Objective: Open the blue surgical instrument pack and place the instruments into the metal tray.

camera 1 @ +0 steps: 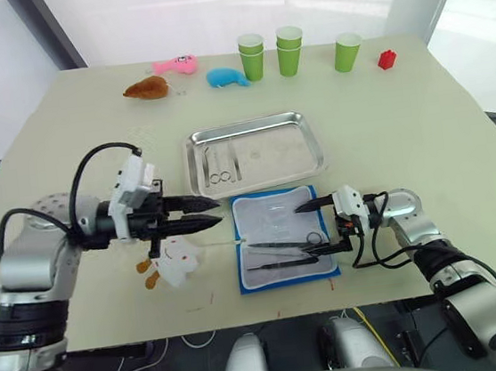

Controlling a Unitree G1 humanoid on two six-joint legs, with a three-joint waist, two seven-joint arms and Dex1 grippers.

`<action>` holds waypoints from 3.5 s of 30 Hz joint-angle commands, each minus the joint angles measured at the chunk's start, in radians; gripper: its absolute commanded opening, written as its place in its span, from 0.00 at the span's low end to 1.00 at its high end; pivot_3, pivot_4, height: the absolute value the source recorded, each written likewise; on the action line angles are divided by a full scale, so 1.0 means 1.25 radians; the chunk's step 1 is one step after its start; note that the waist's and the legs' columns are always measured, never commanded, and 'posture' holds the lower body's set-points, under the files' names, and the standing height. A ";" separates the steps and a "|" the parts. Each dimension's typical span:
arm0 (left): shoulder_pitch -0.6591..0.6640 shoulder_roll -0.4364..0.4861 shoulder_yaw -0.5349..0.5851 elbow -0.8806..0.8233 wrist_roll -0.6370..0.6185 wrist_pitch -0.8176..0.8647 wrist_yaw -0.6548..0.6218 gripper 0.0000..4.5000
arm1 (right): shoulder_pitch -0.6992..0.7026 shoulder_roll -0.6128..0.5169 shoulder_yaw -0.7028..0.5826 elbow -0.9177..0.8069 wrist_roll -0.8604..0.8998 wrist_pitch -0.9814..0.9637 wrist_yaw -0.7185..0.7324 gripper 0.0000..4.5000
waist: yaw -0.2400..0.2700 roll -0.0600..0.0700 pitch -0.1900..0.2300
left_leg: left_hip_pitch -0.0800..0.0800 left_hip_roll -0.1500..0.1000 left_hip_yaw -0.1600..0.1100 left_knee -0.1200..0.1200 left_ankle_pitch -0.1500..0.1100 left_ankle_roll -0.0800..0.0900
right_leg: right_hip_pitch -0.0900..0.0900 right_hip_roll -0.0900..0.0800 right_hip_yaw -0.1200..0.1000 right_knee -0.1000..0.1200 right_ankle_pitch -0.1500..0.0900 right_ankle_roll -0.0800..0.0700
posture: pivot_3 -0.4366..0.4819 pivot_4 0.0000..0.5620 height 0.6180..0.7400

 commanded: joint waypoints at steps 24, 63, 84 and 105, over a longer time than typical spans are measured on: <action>0.092 0.030 -0.018 -0.079 -0.054 -0.123 -0.039 0.98 | 0.049 -0.005 0.047 0.043 -0.048 0.024 0.016 1.00 | 0.002 -0.001 0.001 | 0.000 0.001 0.000 0.000 0.000 0.000 | -0.001 0.001 0.004 0.000 -0.001 0.002 | 0.48 0.27 1.00; 0.187 -0.145 -0.069 -0.131 0.012 -0.269 0.056 0.98 | 0.177 -0.233 -0.131 -0.547 0.238 0.307 0.003 1.00 | 0.012 0.011 0.020 | -0.026 -0.002 -0.001 0.006 -0.002 0.003 | -0.021 -0.002 -0.002 0.001 0.001 0.000 | 0.48 0.27 1.00; 0.113 -0.257 -0.151 0.156 0.146 -0.495 0.024 0.98 | 0.267 -0.419 -0.292 -0.774 0.397 0.462 -0.009 1.00 | 0.026 0.012 0.021 | -0.025 -0.002 0.000 0.015 -0.002 0.003 | -0.017 -0.002 -0.001 0.002 0.003 0.004 | 0.48 0.27 1.00; -0.047 -0.254 -0.298 0.375 0.144 -0.630 -0.068 0.98 | 0.262 -0.430 -0.293 -0.849 0.421 0.510 -0.056 1.00 | 0.027 0.012 0.021 | -0.024 -0.003 -0.001 0.018 -0.001 0.003 | -0.017 -0.002 -0.001 0.008 0.004 0.003 | 0.48 0.27 1.00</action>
